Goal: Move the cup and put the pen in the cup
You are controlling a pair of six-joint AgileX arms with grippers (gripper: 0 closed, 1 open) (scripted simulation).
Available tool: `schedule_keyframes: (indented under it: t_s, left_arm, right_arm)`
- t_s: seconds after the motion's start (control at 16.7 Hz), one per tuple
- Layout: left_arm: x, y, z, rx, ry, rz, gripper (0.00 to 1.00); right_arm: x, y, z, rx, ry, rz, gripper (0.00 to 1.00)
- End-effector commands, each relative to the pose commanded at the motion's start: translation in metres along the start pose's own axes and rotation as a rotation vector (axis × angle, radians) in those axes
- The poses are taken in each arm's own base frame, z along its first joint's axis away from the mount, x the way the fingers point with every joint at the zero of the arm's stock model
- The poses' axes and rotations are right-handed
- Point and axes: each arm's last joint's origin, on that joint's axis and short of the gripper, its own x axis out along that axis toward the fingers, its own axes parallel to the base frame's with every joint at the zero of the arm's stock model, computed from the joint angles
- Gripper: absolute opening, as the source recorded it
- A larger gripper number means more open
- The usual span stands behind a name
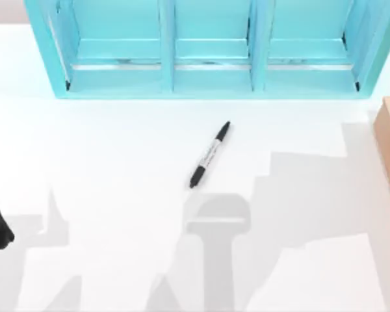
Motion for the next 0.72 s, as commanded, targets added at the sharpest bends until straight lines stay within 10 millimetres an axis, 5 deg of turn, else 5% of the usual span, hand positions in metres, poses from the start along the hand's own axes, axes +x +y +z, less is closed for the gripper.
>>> schedule_keyframes:
  t_s: [0.36,0.72]
  left_arm:
    - [0.0,0.0,0.0,0.0,0.0,0.0,1.0]
    - [0.0,0.0,0.0,0.0,0.0,0.0,1.0]
  right_arm:
    - [-0.076,0.074,-0.019,0.011,-0.009,-0.003,0.0]
    - [-0.08,0.08,-0.02,0.016,-0.007,0.001,0.0]
